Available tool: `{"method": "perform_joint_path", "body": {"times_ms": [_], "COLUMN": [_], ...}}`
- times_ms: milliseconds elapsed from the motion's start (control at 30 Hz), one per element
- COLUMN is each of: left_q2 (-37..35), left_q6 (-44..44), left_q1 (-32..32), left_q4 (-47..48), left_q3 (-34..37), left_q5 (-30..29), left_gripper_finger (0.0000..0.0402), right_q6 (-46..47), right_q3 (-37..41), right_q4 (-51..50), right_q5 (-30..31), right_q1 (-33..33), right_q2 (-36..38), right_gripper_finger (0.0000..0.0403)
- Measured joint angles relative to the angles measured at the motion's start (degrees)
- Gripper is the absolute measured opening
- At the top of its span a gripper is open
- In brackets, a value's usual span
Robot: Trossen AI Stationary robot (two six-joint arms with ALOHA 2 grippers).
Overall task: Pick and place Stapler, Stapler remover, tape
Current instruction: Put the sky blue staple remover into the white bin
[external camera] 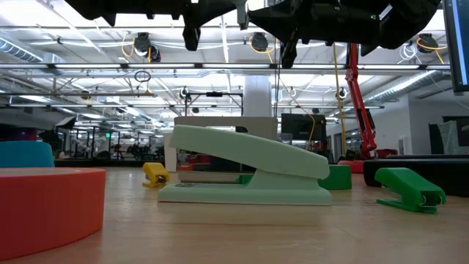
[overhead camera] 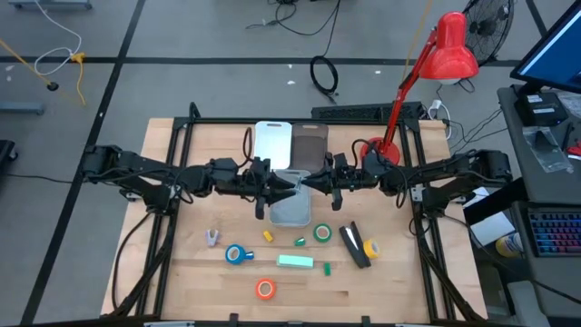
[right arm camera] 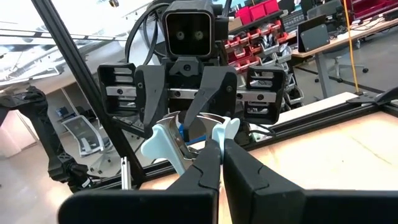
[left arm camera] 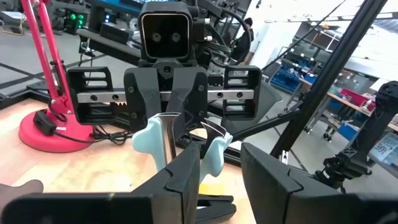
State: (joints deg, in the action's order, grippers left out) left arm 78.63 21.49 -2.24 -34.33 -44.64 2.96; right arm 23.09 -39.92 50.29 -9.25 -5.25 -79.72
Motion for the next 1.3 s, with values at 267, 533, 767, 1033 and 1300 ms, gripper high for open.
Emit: {"method": "perform_joint_path", "body": {"times_ms": [267, 533, 767, 1033, 1300], "left_q2": [0.0, -0.1, -0.1, -0.1, 0.0], "left_q6": [0.2, 1.3, 1.8, 2.1, 3.1], "left_q1": [0.0, 0.0, 0.0, 0.0, -0.1], "left_q4": [0.1, 0.2, 0.6, 0.7, 4.2], "left_q3": [0.0, 0.0, 0.0, 0.0, 0.0], "left_q5": [1.1, 1.5, 2.7, 3.1, 5.2], "left_gripper_finger": [0.0012, 0.0006, 0.0004, 0.0001, 0.0000], "right_q6": [0.2, 0.5, 1.3, 1.2, 0.6], "right_q3": [0.0, 0.0, 0.0, 0.0, -0.2], "right_q4": [0.0, 0.4, 0.4, 0.6, 0.9], "right_q5": [-0.3, -0.4, -0.4, -0.1, 1.2], "right_q1": [0.0, 0.0, 0.0, 0.0, -0.2], "right_q2": [0.0, 0.0, 0.0, 0.0, 0.7], "right_gripper_finger": [0.0000, 0.0000, 0.0001, 0.0033, 0.0097]}}
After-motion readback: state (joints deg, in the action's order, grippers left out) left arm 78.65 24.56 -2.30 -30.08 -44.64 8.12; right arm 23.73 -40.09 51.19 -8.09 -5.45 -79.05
